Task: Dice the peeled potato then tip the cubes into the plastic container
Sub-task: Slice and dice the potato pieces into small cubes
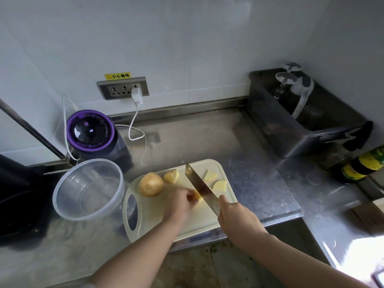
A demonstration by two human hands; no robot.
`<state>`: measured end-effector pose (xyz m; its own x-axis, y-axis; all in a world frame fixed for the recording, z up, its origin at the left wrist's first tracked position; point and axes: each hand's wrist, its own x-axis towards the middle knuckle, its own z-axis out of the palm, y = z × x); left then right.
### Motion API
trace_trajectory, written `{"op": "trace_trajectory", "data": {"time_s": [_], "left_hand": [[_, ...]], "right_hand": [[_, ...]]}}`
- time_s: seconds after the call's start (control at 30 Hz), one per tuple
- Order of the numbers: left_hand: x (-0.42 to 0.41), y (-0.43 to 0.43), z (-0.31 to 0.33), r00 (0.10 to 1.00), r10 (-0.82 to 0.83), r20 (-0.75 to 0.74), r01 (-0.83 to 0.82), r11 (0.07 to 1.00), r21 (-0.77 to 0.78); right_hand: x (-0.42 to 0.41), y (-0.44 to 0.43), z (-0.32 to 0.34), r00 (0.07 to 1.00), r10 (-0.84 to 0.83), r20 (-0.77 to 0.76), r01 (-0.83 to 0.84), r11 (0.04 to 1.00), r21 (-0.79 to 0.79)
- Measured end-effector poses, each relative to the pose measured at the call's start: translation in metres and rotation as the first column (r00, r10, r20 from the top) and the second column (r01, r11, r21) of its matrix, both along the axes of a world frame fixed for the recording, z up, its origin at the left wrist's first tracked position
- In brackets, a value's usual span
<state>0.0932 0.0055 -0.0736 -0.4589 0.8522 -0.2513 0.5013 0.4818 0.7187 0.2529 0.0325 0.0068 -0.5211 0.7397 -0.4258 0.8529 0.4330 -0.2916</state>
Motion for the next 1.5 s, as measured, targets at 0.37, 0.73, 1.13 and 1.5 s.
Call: {"op": "trace_trajectory", "data": {"time_s": [0.37,0.73,1.13,1.5], "left_hand": [[0.0,0.001,-0.001,0.999,-0.01,-0.042,0.009,1.0,-0.029],[-0.001,-0.005,-0.001,0.998,-0.033,-0.054,0.034,0.999,0.006],[0.002,-0.003,-0.001,0.998,0.033,-0.045,-0.031,0.999,0.044],[0.001,-0.003,-0.001,0.999,-0.002,-0.039,0.004,0.999,0.036]], "right_hand": [[-0.007,-0.001,-0.013,0.991,0.096,0.09,-0.095,0.995,-0.014],[-0.005,0.01,-0.023,0.994,-0.112,-0.015,0.112,0.992,-0.051],[0.0,0.002,-0.001,0.999,0.031,0.042,-0.033,0.999,0.043],[-0.001,-0.001,-0.001,0.995,0.076,0.057,-0.079,0.996,0.045]]}}
